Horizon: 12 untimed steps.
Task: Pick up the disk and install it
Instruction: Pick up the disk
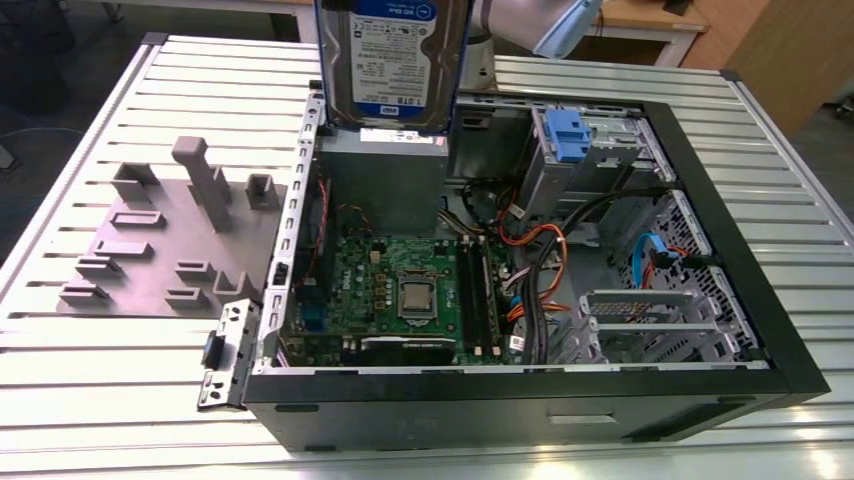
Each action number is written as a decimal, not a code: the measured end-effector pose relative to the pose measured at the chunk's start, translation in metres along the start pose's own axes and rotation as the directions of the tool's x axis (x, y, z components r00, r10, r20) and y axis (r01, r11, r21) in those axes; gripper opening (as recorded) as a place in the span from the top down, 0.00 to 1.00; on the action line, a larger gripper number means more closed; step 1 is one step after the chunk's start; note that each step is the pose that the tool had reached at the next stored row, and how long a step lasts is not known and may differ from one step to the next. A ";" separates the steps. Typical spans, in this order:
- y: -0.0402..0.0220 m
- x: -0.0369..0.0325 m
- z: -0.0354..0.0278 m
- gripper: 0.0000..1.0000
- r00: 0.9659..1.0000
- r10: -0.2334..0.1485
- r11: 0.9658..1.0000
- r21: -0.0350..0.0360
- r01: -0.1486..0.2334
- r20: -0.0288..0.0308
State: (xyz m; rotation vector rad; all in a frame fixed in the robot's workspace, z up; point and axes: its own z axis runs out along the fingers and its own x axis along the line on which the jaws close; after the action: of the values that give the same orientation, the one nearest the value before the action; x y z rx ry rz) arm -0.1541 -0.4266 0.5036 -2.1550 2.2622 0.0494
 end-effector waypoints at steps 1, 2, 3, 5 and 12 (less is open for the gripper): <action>0.0000 0.0001 0.0000 0.63 1.000 0.000 1.000 0.000 0.000 0.000; 0.0000 0.0003 0.0000 0.63 1.000 0.000 1.000 0.000 0.000 0.000; 0.0000 0.0005 0.0000 0.63 1.000 0.000 1.000 0.000 0.000 0.000; -0.0007 0.0006 0.0000 0.63 1.000 0.000 1.000 0.000 0.000 0.000; -0.0056 0.0003 -0.0001 0.63 1.000 0.000 1.000 0.000 0.000 0.000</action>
State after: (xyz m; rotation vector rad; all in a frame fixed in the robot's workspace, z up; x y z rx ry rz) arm -0.1485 -0.4272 0.5036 -2.1549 2.2622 0.0494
